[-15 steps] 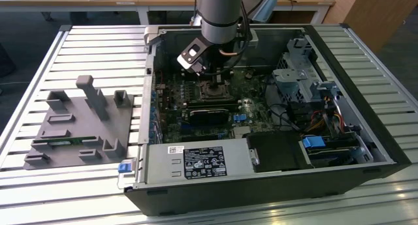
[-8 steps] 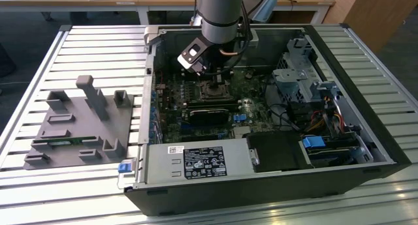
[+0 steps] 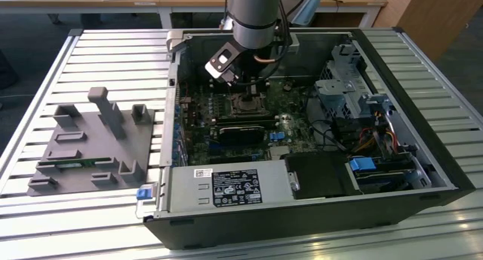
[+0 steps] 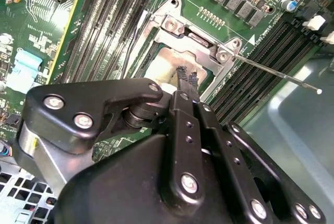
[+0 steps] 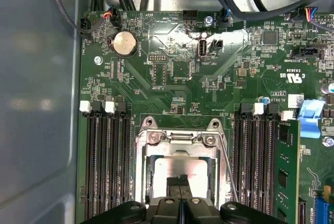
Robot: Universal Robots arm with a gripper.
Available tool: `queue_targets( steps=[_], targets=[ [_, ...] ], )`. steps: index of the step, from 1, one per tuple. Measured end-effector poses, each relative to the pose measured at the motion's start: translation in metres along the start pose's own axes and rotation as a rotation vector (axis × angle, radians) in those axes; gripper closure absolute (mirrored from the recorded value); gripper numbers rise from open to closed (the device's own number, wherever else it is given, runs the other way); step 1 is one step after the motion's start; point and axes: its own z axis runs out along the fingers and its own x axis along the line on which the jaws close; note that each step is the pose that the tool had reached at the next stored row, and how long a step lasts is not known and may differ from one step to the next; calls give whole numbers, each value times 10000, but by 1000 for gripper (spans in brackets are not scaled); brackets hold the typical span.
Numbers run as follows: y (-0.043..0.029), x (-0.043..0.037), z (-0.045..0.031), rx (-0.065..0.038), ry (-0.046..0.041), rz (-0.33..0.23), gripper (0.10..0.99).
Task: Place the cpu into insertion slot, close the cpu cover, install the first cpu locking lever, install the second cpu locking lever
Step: 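Install the first cpu locking lever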
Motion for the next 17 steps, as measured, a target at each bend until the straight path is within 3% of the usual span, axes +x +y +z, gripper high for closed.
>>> queue_targets(
  steps=[4,17],
  targets=[
    [1,5,-58,0,0,0,980],
    [5,28,-420,0,-1,0,980]
  ],
)
